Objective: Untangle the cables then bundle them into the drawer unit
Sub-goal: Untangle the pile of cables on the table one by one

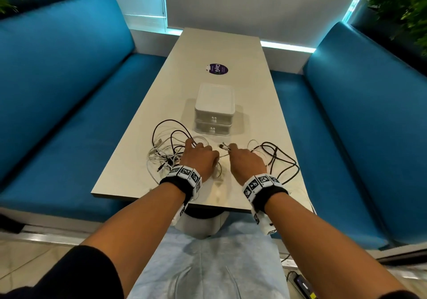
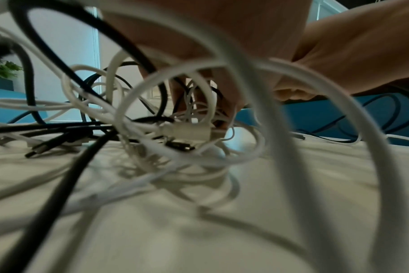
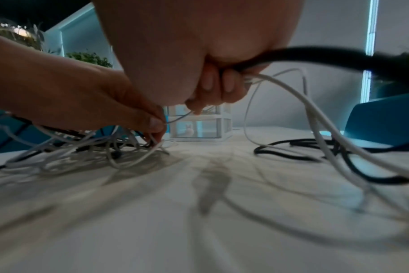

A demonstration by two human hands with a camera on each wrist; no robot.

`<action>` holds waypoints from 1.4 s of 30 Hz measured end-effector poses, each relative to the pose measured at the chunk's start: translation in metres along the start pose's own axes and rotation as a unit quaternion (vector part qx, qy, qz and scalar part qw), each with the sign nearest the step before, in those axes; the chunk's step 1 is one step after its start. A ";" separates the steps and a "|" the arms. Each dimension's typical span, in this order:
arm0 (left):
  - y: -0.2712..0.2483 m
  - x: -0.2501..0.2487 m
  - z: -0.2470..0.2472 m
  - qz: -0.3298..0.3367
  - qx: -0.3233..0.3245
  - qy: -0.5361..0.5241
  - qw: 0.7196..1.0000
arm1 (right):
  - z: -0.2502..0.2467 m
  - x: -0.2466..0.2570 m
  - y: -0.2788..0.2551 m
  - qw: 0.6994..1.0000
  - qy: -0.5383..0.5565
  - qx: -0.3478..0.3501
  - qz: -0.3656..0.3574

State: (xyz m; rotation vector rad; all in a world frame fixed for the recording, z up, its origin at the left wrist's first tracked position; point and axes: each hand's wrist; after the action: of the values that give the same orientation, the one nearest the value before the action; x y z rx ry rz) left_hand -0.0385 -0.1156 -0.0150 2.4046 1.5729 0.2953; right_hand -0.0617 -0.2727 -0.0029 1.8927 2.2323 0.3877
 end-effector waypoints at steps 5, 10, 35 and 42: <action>-0.001 0.001 0.001 0.002 0.010 -0.021 1.000 | 0.013 0.006 0.000 0.998 0.039 0.044 -0.005; -0.005 0.006 0.004 0.011 -0.005 -0.019 1.000 | 0.010 -0.014 0.003 0.998 0.020 0.058 0.003; -0.007 0.000 0.003 0.009 -0.001 -0.015 1.000 | 0.016 0.010 0.004 0.993 0.093 0.073 0.030; -0.008 0.006 0.003 0.005 0.000 -0.024 1.000 | 0.008 -0.014 0.006 0.991 0.084 0.092 0.039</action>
State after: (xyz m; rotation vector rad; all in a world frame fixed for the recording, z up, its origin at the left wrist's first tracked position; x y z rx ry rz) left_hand -0.0418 -0.1069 -0.0202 2.4019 1.5413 0.2362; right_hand -0.0510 -0.2853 -0.0091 2.1191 2.3794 0.3793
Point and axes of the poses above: each hand's wrist, its own y-axis towards the middle knuckle, its own z-axis out of the palm, x = y × z, and after that the axes turned 15 degrees about -x, right-handed
